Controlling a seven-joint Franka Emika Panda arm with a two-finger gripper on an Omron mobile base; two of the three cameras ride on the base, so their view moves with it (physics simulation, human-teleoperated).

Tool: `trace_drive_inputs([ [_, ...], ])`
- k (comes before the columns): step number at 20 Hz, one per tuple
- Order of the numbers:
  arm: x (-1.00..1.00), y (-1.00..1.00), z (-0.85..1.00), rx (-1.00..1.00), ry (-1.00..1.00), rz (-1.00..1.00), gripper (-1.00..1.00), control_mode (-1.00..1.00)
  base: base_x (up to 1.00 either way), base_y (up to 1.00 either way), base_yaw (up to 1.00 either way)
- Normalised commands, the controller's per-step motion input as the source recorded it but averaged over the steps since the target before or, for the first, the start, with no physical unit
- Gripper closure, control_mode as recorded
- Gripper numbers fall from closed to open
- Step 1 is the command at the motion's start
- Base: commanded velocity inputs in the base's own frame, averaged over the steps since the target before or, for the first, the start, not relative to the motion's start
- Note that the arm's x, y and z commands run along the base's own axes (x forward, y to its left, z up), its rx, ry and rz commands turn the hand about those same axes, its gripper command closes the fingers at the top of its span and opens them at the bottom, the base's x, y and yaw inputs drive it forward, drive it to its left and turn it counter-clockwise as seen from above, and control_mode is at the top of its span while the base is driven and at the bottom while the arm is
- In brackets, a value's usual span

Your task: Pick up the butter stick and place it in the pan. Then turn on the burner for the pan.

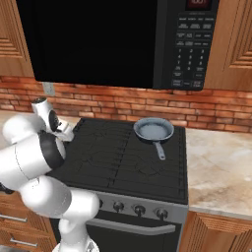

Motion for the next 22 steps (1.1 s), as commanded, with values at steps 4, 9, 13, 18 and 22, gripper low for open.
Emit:
trace_drive_inputs([
  [4, 0.00, -0.78, 0.00, 0.00, 0.00, 0.00, 1.00, -1.00, 0.00, 0.00, 0.00],
  [9, 0.00, -0.84, 0.03, 0.00, 0.00, 0.00, 1.00, -1.00, 0.00, 0.00, 0.00],
  [13, 0.00, -0.84, 0.16, 0.00, 0.00, 0.00, 1.00, -1.00, 0.00, 0.00, 0.00],
  [18, 0.00, -0.81, 0.20, 0.00, 0.00, 0.00, 1.00, -1.00, 0.00, 0.00, 0.00],
  [22, 0.00, -0.77, 0.18, 0.00, 0.00, 0.00, 1.00, -1.00, 0.00, 0.00, 0.00],
])
